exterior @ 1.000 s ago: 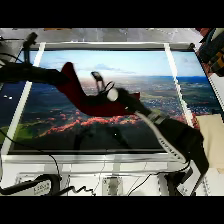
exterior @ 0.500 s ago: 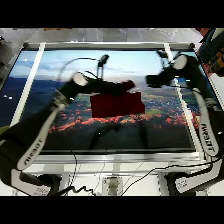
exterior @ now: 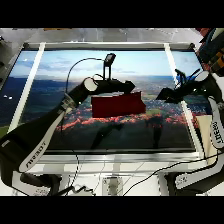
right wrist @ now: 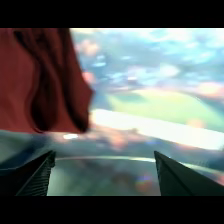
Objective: Fold the clothes and pants, and hang the long-sleeved shirts on hangers.
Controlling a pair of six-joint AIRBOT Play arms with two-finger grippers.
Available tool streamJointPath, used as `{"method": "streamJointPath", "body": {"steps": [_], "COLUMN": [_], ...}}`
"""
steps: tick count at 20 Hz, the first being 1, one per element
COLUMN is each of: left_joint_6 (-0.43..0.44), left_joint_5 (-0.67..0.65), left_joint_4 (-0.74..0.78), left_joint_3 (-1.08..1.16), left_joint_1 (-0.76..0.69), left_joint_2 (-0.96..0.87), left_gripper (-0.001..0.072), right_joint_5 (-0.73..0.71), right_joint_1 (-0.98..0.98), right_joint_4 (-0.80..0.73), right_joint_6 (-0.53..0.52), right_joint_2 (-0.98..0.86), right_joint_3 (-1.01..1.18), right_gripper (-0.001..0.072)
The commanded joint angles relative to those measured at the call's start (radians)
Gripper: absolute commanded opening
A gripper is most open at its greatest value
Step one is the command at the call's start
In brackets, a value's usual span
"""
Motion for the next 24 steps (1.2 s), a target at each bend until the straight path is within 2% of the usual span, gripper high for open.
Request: {"method": "streamJointPath", "body": {"steps": [1, 5, 10, 11, 12, 13, 14, 17, 19, 24], "left_joint_6": [0.000, 0.000, 0.000, 0.000, 0.000, 0.000, 0.000, 0.001, 0.002, 0.097], "left_joint_5": [-0.066, -0.100, -0.101, -0.103, -0.109, -0.121, -0.135, -0.178, -0.201, -0.208], "left_joint_4": [0.031, 0.032, 0.031, 0.031, 0.031, 0.031, 0.031, 0.032, 0.038, 0.110], "left_joint_3": [0.001, 0.000, 0.000, 0.000, 0.000, 0.000, 0.000, 0.000, 0.000, 0.000], "left_joint_1": [0.062, 0.103, 0.138, 0.141, 0.145, 0.148, 0.149, 0.159, 0.172, 0.181], "left_joint_2": [0.034, 0.032, 0.032, 0.032, 0.032, 0.032, 0.032, 0.033, 0.039, 0.123], "left_gripper": [0.0704, 0.0704, 0.0703, 0.0704, 0.0703, 0.0704, 0.0703, 0.0703, 0.0703, 0.0703], "right_joint_5": [-0.098, -0.213, -0.338, -0.347, -0.360, -0.373, -0.381, -0.362, -0.291, -0.130], "right_joint_1": [0.027, 0.169, 0.304, 0.320, 0.336, 0.349, 0.357, 0.351, 0.315, 0.132], "right_joint_4": [0.172, 0.234, 0.288, 0.283, 0.270, 0.251, 0.235, 0.234, 0.238, 0.240], "right_joint_6": [-0.043, -0.019, -0.034, -0.054, -0.059, -0.059, -0.058, -0.056, -0.057, -0.056], "right_joint_2": [-0.078, -0.174, -0.192, -0.192, -0.192, -0.192, -0.191, -0.183, -0.166, -0.046], "right_joint_3": [-0.095, -0.093, -0.056, -0.040, -0.021, -0.002, 0.016, 0.079, 0.131, 0.176], "right_gripper": [0.0684, 0.0684, 0.0665, 0.0556, 0.0356, 0.0113, 0.0011, 0.0010, 0.0010, 0.0010]}}
